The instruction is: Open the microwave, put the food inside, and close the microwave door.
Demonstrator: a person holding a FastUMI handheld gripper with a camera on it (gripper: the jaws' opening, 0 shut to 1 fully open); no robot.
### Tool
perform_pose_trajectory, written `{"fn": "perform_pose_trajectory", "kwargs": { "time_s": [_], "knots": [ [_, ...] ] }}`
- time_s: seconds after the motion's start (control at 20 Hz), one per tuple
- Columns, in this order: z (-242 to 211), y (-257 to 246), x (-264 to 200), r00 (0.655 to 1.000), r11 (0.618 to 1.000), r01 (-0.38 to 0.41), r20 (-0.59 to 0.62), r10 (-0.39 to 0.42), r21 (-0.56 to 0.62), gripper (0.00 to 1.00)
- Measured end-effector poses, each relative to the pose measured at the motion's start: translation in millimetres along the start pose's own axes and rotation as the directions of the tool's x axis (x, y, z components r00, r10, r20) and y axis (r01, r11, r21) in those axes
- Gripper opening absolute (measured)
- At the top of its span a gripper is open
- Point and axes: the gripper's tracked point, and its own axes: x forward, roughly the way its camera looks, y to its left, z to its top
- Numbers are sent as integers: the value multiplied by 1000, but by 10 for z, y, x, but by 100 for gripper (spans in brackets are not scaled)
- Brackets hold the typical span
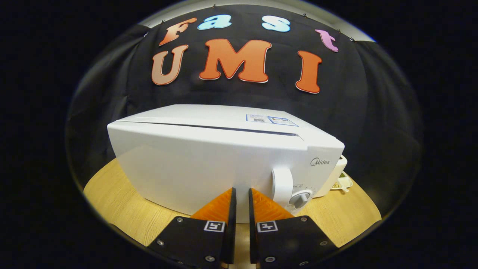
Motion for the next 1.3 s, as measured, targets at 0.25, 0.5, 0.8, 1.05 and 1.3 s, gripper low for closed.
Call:
{"fn": "perform_pose_trajectory", "kwargs": {
  "time_s": [0.25, 0.5, 0.8, 1.05, 1.3],
  "knots": [
    [-30, 4, 141, 1000, 1000, -10, -10, 11, 30, 13],
    [97, 22, 9, 999, 997, -38, 3, 38, 64, 13],
    [522, -53, -523, 991, 992, -98, 103, 90, 81, 13],
    [1100, -354, -1006, 976, 990, -110, 197, 91, 85, 32],
    [1826, -758, -1496, 955, 991, -91, 291, 58, 99, 71]
  ]
}}
